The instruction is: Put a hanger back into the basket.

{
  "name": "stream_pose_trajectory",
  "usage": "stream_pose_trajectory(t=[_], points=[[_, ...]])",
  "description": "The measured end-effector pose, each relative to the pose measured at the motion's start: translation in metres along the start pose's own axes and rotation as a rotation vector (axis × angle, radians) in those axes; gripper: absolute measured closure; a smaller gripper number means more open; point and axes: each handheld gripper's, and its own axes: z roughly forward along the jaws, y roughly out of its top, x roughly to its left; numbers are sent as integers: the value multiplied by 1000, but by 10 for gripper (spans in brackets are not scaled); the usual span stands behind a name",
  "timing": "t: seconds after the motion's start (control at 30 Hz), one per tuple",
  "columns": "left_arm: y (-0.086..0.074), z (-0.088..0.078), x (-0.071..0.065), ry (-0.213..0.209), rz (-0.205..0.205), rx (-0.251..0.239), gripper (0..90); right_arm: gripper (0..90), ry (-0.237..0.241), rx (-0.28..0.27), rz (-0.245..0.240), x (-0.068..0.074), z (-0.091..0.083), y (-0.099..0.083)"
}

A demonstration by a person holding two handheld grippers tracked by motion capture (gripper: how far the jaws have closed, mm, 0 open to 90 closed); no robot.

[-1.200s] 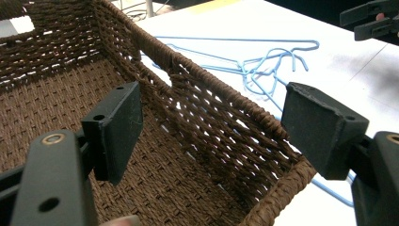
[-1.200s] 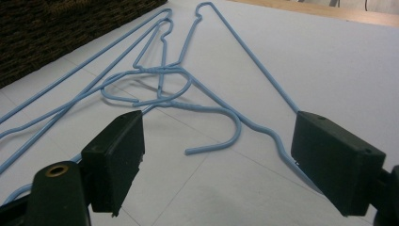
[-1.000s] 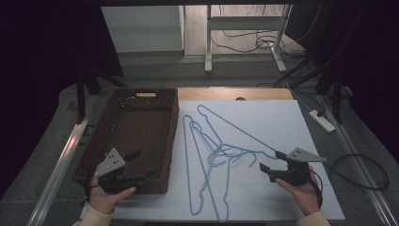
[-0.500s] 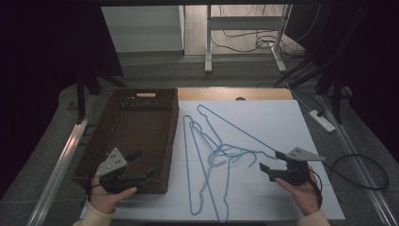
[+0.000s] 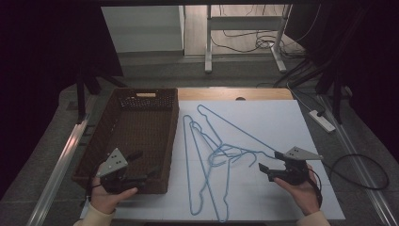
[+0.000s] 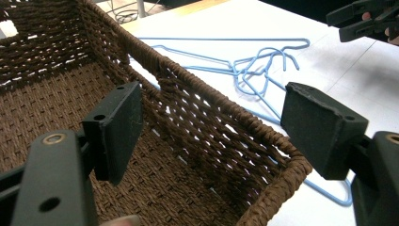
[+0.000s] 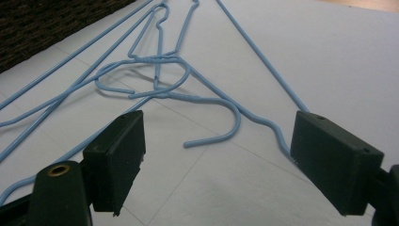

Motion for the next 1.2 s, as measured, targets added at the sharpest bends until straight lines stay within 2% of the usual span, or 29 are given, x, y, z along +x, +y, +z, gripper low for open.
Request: stream_pose_trajectory(t=[0.27, 0.53, 0.6, 0.9, 1.2], points=[[2, -1, 0, 3, 3, -4, 227, 196, -15, 16, 12, 1, -2, 7], [4, 0, 2, -4, 9, -8, 227, 198, -26, 47, -7, 7, 0, 17], [4, 1, 2, -7, 8, -7, 226, 202, -42, 64, -15, 10, 2, 20], [7, 3, 3, -15, 14, -12, 227, 214, -45, 143, -32, 18, 25, 38], [8, 5, 3, -24, 17, -10, 227, 253, -47, 231, -19, 22, 48, 57]])
